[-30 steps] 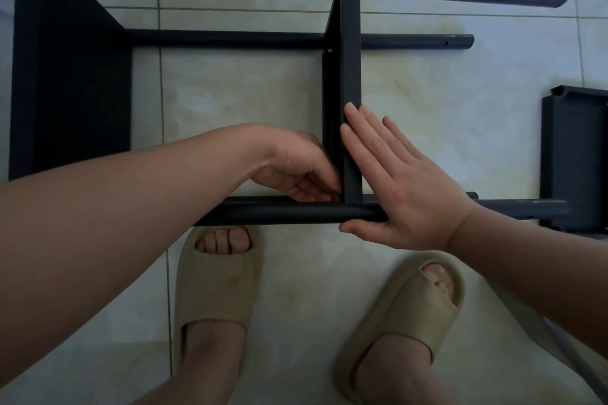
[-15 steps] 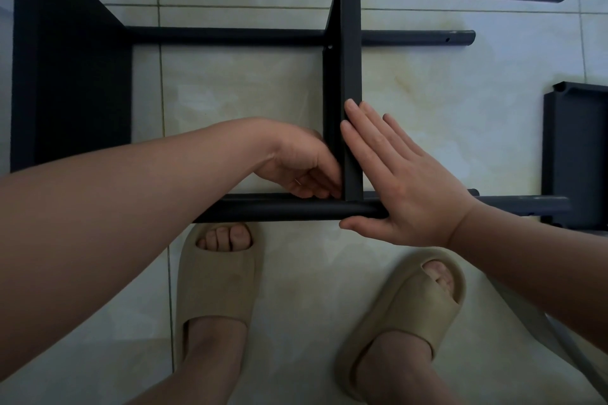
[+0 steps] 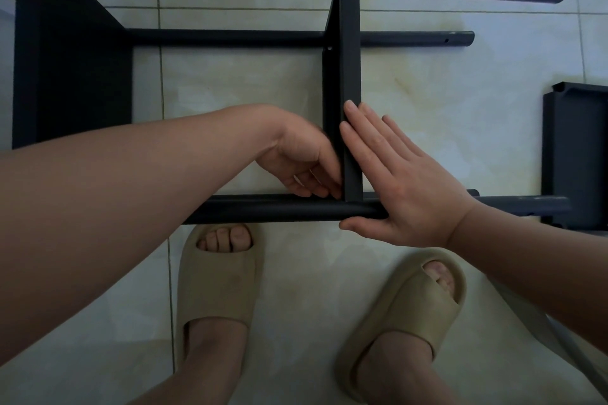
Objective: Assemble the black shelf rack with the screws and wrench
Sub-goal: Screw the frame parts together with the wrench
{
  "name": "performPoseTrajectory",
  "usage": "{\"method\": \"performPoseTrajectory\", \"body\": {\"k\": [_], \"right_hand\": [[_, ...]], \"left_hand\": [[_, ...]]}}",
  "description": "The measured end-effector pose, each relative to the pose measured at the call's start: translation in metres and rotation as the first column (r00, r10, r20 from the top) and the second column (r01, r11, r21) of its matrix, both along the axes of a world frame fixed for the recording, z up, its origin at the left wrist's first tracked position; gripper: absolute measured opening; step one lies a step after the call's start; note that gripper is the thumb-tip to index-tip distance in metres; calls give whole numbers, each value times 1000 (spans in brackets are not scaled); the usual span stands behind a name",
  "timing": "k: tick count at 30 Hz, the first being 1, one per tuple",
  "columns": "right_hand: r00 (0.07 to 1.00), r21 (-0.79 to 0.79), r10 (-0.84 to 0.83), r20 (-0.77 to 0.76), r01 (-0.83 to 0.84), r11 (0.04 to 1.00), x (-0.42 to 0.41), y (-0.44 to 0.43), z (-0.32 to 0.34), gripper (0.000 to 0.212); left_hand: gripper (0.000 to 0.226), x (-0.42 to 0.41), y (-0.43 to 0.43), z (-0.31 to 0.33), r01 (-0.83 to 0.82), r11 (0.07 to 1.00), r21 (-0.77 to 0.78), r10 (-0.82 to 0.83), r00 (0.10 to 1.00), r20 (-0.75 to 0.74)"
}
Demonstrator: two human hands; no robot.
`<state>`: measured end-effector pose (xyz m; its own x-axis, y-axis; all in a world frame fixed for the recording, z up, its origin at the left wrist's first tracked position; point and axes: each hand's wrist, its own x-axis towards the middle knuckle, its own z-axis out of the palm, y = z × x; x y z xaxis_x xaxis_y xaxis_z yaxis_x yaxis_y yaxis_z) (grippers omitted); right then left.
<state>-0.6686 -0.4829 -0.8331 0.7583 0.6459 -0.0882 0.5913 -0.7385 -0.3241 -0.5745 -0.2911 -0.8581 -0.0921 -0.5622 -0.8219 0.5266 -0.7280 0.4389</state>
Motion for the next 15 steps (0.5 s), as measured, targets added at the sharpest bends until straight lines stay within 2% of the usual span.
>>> {"method": "performPoseTrajectory", "body": {"k": [5,11,15], "right_hand": [[1000,4,-2,-3,2,1000,0,0,0,106],[1000,1,-6,-14,6,1000,0,0,2,105],[1000,-3,-5,-15,5,1000,0,1,2,105]], "left_hand": [[9,2,-6,-2,31,999,6,-31,999,33],[14,5,-4,-1,36,999,-21,-37,999,-26],[11,2,-1,-3,63,998,10,-63,998,-6]]}}
